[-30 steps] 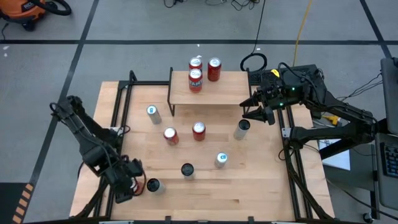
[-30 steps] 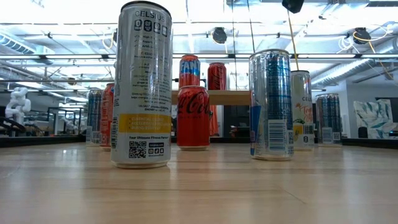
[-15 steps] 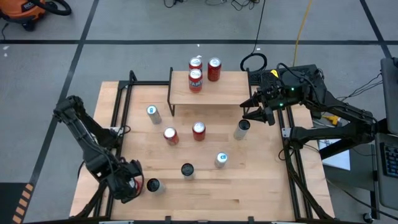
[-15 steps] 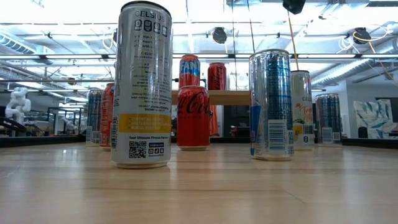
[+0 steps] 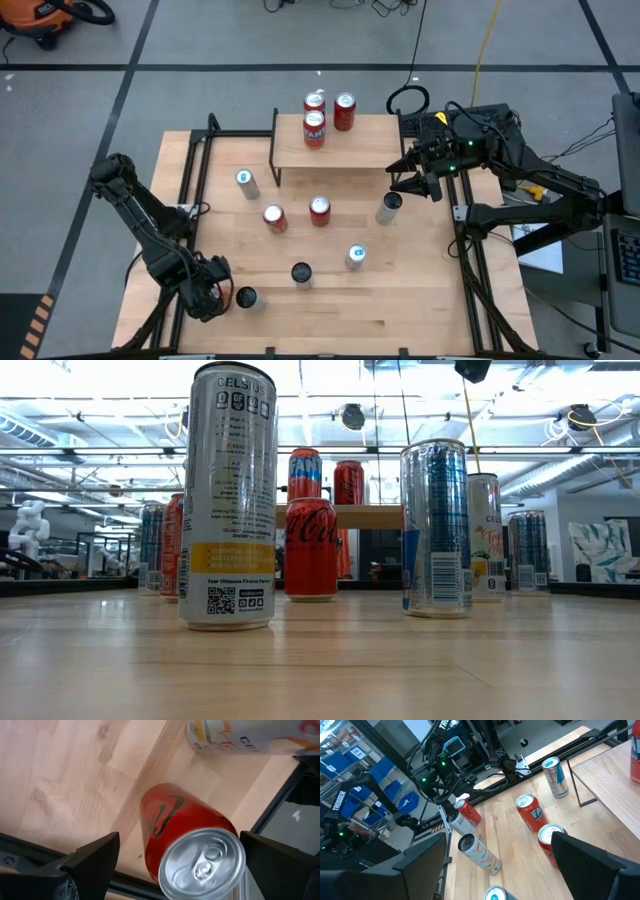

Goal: Place canned beverage on shelf
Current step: Put the bottom red-black soda can on the shelf aligned with the other red-black soda can

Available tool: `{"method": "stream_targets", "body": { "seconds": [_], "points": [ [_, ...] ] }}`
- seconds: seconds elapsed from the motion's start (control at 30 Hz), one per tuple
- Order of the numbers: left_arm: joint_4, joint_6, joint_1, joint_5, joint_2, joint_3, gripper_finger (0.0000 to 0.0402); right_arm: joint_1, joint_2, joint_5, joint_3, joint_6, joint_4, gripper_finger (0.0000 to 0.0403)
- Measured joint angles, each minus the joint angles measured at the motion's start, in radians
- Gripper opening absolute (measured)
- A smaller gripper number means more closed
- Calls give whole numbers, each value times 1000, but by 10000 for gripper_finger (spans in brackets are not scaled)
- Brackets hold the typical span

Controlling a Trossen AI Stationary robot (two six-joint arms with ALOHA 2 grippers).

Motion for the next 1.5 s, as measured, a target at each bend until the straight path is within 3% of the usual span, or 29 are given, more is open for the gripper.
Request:
{"method": "stream_targets", "body": {
  "seconds": [0.67,1.17,1.5],
  "points": [
    [33,-130,1,-30,1,-56,396,0,0,1,0,26,0,338],
    [35,-193,0,73,80,-56,393,1,0,-1,0,27,0,338],
    [34,-311,2,161,85,-44,318,1,0,-3,0,26,0,338]
  ]
}}
